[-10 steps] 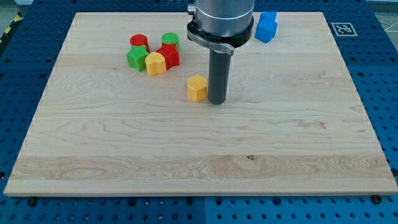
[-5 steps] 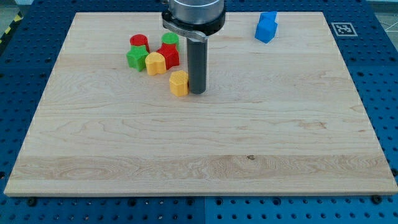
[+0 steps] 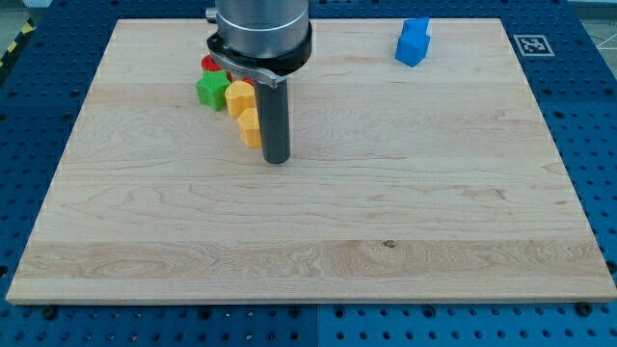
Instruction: Slide the yellow hexagon towards the yellow heart
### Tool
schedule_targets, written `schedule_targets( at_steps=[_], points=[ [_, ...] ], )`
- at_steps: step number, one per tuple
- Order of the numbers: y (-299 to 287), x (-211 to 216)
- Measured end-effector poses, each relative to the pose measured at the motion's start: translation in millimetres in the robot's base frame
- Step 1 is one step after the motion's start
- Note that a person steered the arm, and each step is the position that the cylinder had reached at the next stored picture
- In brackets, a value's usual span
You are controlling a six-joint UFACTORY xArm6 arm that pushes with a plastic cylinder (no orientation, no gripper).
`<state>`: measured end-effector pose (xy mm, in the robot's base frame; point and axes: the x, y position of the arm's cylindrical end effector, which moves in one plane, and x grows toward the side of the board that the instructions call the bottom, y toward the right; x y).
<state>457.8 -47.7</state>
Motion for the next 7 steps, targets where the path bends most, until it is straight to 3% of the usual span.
schedule_targets(
  at_steps=[7],
  points=[
    [-45,-9]
  ],
)
